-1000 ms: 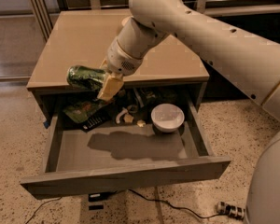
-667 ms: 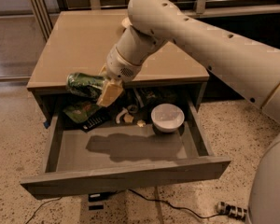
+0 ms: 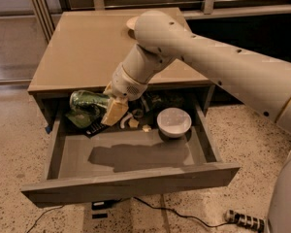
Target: Place green can into top drawer
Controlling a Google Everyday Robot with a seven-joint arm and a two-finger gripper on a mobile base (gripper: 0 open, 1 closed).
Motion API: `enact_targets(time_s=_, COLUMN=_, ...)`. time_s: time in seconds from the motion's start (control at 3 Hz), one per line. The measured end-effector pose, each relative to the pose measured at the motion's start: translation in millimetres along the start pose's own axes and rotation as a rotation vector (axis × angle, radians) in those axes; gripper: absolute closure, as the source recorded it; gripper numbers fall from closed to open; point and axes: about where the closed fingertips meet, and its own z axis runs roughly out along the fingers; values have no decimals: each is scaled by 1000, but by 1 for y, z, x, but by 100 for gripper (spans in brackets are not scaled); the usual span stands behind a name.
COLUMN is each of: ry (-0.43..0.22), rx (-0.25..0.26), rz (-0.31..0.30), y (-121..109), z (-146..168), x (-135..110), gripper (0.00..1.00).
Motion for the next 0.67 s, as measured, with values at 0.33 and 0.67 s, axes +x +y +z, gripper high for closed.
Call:
enact_targets(time_s=0.33, ry=-18, rx=2, rz=17, y=5, z=0, x=7, gripper=100)
enact_targets(time_s=0.67, ry=-26, rx=35, rz=89, y=34, z=-16, x=41, gripper=100)
